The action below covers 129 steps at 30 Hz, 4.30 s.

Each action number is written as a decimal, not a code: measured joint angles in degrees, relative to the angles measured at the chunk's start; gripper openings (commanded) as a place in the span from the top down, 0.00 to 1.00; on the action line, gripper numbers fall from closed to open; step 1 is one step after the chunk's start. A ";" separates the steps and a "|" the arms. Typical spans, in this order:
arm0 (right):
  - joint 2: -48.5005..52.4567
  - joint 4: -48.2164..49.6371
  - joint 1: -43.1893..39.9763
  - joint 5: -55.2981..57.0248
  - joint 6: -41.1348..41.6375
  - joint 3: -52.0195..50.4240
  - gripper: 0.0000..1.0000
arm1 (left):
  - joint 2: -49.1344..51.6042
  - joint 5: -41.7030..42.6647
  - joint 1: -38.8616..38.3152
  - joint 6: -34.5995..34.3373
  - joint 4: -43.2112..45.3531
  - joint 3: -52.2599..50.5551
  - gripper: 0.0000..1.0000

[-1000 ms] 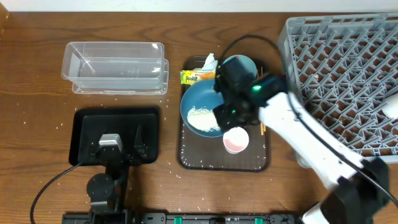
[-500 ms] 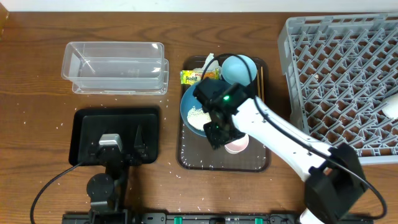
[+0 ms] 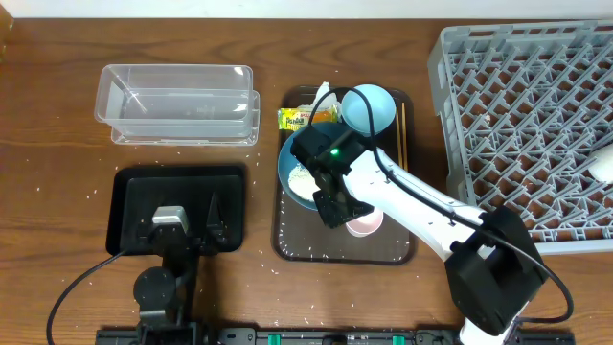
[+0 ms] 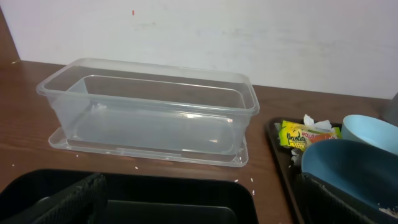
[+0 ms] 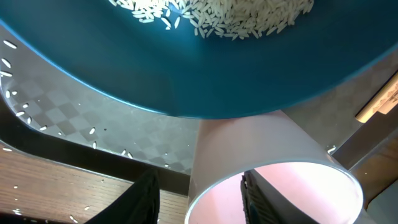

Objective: Sort waste into correct bins and load items into the dishwasher rack
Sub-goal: 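Grasp the pink cup with the right gripper, then lift the pink cup and carry it to the dish rack, then lower the pink cup into the rack and release it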

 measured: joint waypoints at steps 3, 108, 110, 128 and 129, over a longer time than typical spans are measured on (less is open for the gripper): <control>0.00 -0.02 0.00 -0.09 0.04 -0.02 0.64 | 0.00 0.00 0.00 0.00 0.00 0.00 0.02; 18.78 38.14 -101.83 -66.86 -13.97 17.94 0.91 | 0.00 0.00 0.00 0.00 0.00 0.00 0.02; 18.78 36.59 -101.94 -66.71 -14.19 17.94 0.91 | 0.00 0.00 0.00 0.00 0.00 0.02 0.02; 15.37 25.59 -106.27 -57.40 -17.38 17.99 0.87 | 0.00 0.00 0.00 0.00 0.00 0.00 0.02; 15.15 25.09 -106.88 -56.17 -17.38 17.99 0.87 | 0.00 0.00 0.00 0.00 0.00 0.00 0.02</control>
